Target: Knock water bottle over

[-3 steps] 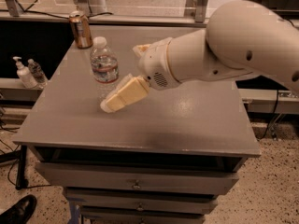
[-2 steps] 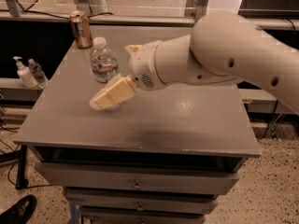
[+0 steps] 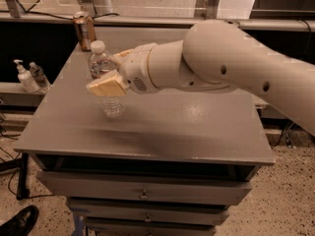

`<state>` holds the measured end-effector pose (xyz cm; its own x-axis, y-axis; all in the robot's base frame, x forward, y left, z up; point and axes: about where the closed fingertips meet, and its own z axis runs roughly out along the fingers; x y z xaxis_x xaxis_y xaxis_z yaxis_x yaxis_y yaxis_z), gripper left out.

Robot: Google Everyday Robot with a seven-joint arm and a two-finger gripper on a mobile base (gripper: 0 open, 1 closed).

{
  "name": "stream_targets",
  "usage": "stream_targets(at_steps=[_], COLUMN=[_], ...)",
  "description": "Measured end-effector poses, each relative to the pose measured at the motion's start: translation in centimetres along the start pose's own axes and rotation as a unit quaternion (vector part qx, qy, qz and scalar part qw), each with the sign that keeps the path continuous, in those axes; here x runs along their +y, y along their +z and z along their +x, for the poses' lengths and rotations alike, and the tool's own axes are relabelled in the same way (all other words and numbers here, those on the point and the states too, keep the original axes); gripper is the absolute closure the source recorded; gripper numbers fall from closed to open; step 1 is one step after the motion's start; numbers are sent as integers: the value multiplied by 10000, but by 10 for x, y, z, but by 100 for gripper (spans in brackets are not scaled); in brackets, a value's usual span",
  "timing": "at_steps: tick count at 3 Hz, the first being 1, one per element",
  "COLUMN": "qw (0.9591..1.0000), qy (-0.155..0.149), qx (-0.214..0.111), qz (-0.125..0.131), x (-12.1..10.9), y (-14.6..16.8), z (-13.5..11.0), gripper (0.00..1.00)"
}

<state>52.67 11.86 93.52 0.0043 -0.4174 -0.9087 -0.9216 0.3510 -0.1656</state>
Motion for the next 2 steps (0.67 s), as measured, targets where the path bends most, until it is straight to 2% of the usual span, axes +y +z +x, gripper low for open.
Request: stream_targets(at_steps=[1,2], qw=[9999,9990], qy=[5,-139], qx=[72,406], qz=[97,122], x=[-8,-24], y=[-4,-13], z=[7,7], gripper=[62,86])
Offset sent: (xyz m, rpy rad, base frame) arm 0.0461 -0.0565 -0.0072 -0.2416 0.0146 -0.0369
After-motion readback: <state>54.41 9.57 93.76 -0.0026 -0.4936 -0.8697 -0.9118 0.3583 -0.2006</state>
